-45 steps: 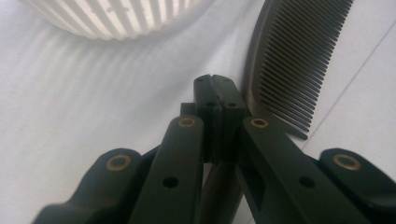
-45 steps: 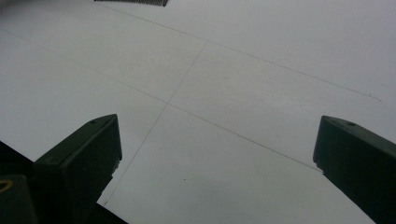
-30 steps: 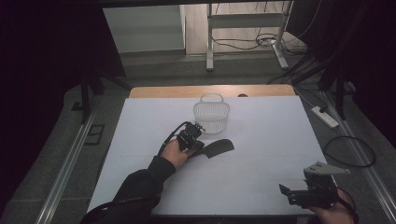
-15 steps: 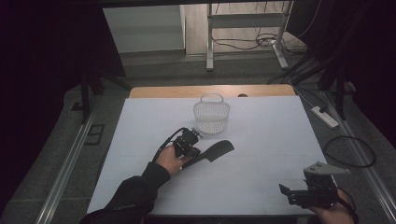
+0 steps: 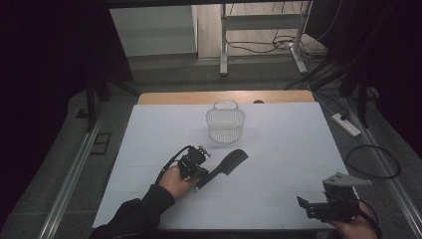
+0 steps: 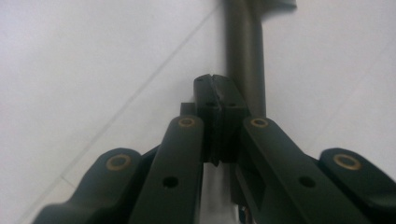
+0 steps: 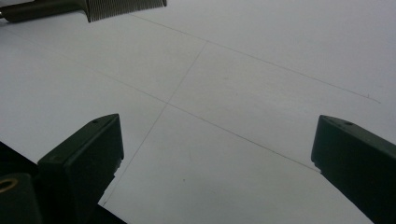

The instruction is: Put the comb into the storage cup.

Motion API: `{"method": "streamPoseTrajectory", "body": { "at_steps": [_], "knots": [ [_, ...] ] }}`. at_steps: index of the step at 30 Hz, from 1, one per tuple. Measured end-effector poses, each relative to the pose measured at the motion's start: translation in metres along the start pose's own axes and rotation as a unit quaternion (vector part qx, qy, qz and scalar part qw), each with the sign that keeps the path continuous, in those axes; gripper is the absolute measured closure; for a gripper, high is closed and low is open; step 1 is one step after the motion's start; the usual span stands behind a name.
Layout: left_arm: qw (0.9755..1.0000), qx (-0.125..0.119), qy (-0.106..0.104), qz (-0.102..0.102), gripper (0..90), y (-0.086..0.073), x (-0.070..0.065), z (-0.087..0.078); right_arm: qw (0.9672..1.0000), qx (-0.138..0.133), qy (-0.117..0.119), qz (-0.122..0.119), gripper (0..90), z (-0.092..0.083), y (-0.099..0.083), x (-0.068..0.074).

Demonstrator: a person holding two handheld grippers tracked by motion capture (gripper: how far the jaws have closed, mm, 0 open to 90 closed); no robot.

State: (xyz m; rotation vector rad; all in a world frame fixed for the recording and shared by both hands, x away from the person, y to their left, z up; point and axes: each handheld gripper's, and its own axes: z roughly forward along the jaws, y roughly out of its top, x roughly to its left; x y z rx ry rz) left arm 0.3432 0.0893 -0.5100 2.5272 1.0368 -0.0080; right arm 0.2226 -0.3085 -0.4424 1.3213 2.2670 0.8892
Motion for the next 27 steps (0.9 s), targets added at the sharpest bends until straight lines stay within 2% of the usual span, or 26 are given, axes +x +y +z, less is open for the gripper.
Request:
{"method": "streamPoseTrajectory", "body": {
  "at_steps": [9, 11, 13, 14, 17, 20, 22, 23, 25, 26, 27],
  "knots": [
    [0.9999, 0.001, -0.005, -0.012, 88.6, -0.010, -0.005, -0.003, 1.0000, 0.000, 0.000, -0.002, 2.8, 0.000, 0.000, 0.000],
    [1.0000, -0.001, 0.002, -0.009, 88.6, -0.010, -0.005, -0.004, 1.0000, 0.000, 0.000, -0.002, 2.8, 0.000, 0.000, 0.000],
    [0.9999, -0.009, 0.005, -0.011, 88.6, -0.010, -0.004, -0.007, 1.0000, 0.000, 0.000, -0.002, 2.8, 0.000, 0.000, 0.000],
    [0.9996, -0.022, 0.006, -0.014, 86.8, -0.010, -0.004, -0.012, 1.0000, 0.001, 0.000, -0.001, 2.8, 0.000, 0.000, 0.000],
    [0.9993, -0.033, 0.007, -0.017, 82.4, -0.011, -0.006, -0.017, 1.0000, 0.000, 0.000, -0.001, 2.8, 0.000, 0.000, 0.000],
    [0.9986, -0.050, 0.002, -0.015, 74.0, -0.014, -0.009, -0.023, 1.0000, 0.000, 0.000, -0.002, 2.8, 0.000, 0.000, 0.000],
    [0.9983, -0.057, 0.004, -0.014, 64.0, -0.016, -0.011, -0.028, 1.0000, 0.000, 0.001, -0.002, 2.8, 0.000, 0.000, 0.000],
    [0.9977, -0.066, 0.004, -0.016, 60.3, -0.018, -0.013, -0.032, 1.0000, -0.001, 0.001, -0.002, 2.8, 0.000, 0.000, 0.000],
    [0.9974, -0.069, 0.005, -0.019, 52.1, -0.019, -0.014, -0.034, 1.0000, -0.001, 0.001, -0.002, 2.8, 0.000, 0.000, 0.001],
    [0.9972, -0.072, 0.004, -0.021, 52.1, -0.020, -0.014, -0.036, 1.0000, -0.001, 0.001, -0.003, 2.8, 0.000, 0.000, 0.000],
    [0.9967, -0.077, -0.001, -0.025, 45.9, -0.022, -0.015, -0.040, 1.0000, -0.001, 0.001, -0.003, 2.8, 0.000, 0.000, 0.000]
  ]
}}
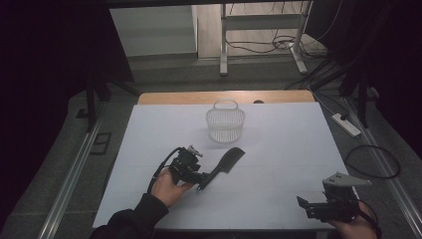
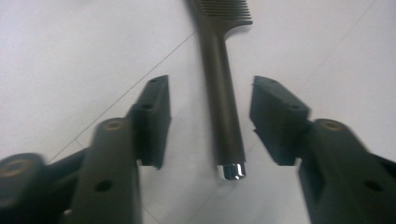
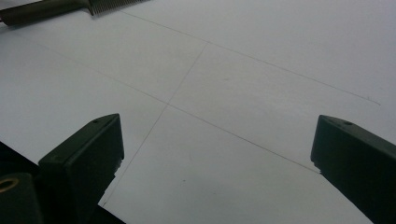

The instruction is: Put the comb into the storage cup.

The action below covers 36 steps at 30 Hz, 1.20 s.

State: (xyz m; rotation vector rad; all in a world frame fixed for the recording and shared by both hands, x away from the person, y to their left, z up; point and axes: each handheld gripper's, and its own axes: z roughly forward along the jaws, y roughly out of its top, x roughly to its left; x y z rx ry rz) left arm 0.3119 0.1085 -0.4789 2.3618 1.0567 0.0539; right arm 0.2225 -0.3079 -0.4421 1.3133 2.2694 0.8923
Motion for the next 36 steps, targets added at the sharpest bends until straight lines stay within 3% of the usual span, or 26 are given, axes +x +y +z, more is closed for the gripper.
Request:
{"method": "streamPoseTrajectory", "body": {
  "at_steps": [7, 11, 16, 20, 31, 36],
  "knots": [
    [0.9998, -0.020, -0.001, -0.008, 25.9, -0.002, -0.002, -0.011, 1.0000, 0.000, 0.001, 0.000, 2.9, 0.000, 0.000, 0.000],
    [0.9995, -0.028, -0.002, -0.016, 19.1, -0.005, -0.002, -0.016, 1.0000, 0.000, 0.001, -0.001, 2.9, 0.000, 0.000, 0.000],
    [0.9992, -0.034, -0.017, -0.014, 11.6, -0.011, -0.004, -0.022, 1.0000, -0.002, 0.001, -0.002, 2.9, -0.001, 0.000, 0.001],
    [0.9994, -0.032, -0.014, -0.008, 2.9, -0.012, -0.005, -0.023, 1.0000, -0.002, 0.001, -0.002, 2.9, -0.001, 0.000, 0.001],
    [0.9994, -0.030, -0.014, 0.005, 0.0, -0.008, -0.008, -0.017, 1.0000, -0.001, 0.001, -0.004, 2.8, 0.000, 0.000, 0.001],
    [0.9994, -0.026, -0.023, 0.007, 0.0, -0.006, -0.010, -0.012, 1.0000, 0.001, 0.001, -0.006, 2.8, 0.001, 0.001, 0.001]
  ]
}}
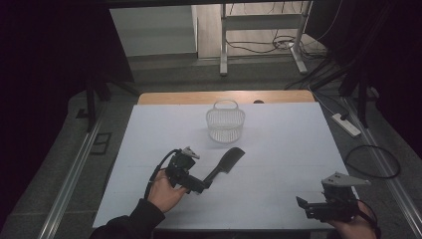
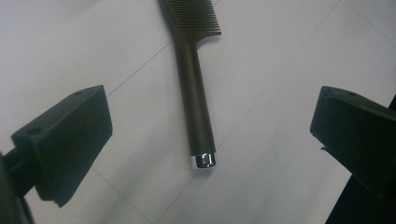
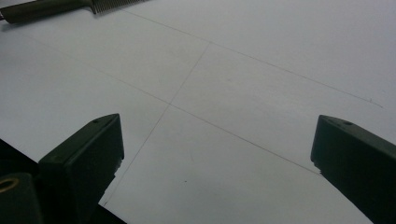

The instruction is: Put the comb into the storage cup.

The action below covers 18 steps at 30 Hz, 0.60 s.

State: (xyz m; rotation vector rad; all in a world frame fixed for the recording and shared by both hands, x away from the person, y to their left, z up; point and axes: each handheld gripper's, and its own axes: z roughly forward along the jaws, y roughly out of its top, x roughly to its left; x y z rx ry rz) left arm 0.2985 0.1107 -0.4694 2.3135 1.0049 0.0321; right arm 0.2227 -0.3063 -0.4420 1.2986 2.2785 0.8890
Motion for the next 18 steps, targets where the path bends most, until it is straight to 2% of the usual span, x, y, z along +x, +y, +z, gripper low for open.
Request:
{"method": "streamPoseTrajectory", "body": {
  "at_steps": [10, 18],
  "knots": [
    [0.9997, 0.021, 0.013, 0.008, 0.0, 0.008, -0.004, 0.018, 1.0000, 0.002, 0.001, -0.001, 2.8, 0.000, 0.000, 0.000],
    [0.9984, 0.042, 0.035, 0.014, 0.0, 0.015, -0.003, 0.033, 1.0000, 0.003, 0.001, -0.002, 2.8, 0.001, 0.000, 0.000]
  ]
}}
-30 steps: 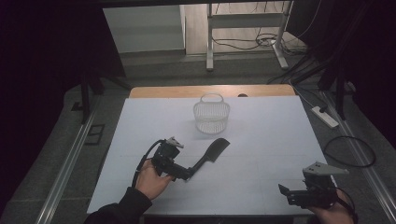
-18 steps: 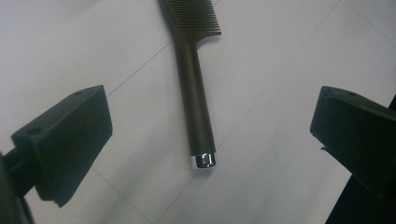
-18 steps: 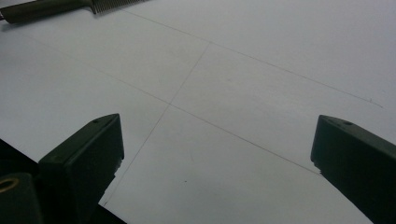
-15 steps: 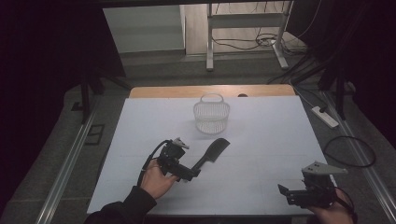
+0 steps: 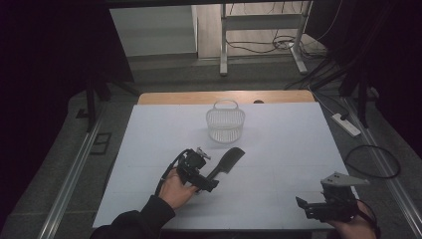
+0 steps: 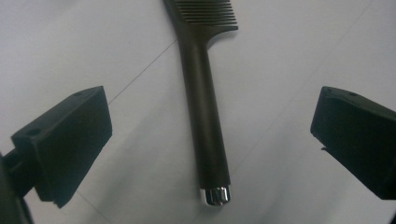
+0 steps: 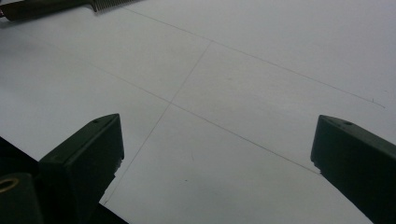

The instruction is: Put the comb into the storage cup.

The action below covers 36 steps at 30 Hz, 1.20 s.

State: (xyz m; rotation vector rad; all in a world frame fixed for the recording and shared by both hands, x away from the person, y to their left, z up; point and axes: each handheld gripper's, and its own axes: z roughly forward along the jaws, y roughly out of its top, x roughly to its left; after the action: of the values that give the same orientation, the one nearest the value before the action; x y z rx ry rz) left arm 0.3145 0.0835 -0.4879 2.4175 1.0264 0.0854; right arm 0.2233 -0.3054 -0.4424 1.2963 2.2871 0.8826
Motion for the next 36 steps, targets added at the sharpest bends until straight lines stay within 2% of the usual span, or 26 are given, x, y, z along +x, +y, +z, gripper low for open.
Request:
{"method": "streamPoseTrajectory", "body": {
  "at_steps": [9, 18, 28, 31, 34, 35, 36],
  "knots": [
    [0.9991, 0.038, 0.018, 0.006, 0.0, 0.005, -0.001, 0.023, 1.0000, 0.001, 0.001, -0.001, 2.8, 0.000, 0.000, 0.000],
    [0.9966, 0.073, 0.037, 0.014, 0.0, 0.006, -0.003, 0.041, 1.0000, 0.002, 0.003, -0.003, 2.8, 0.001, 0.000, 0.000],
    [0.9958, 0.079, 0.044, 0.010, 0.0, 0.006, -0.004, 0.043, 1.0000, 0.002, 0.004, -0.007, 2.8, 0.000, 0.000, 0.001],
    [0.9956, 0.082, 0.043, 0.010, 5.6, 0.007, -0.004, 0.040, 1.0000, 0.002, 0.004, -0.007, 2.8, 0.001, 0.000, 0.001],
    [0.9958, 0.079, 0.046, 0.001, 19.6, 0.008, -0.003, 0.035, 1.0000, 0.003, 0.005, -0.006, 2.8, 0.001, 0.000, 0.001],
    [0.9959, 0.077, 0.047, -0.002, 19.6, 0.008, -0.002, 0.034, 1.0000, 0.003, 0.005, -0.006, 2.8, 0.001, 0.000, 0.001],
    [0.9960, 0.074, 0.048, -0.005, 25.1, 0.007, -0.002, 0.032, 1.0000, 0.004, 0.005, -0.007, 2.8, 0.001, 0.000, 0.001]
  ]
}}
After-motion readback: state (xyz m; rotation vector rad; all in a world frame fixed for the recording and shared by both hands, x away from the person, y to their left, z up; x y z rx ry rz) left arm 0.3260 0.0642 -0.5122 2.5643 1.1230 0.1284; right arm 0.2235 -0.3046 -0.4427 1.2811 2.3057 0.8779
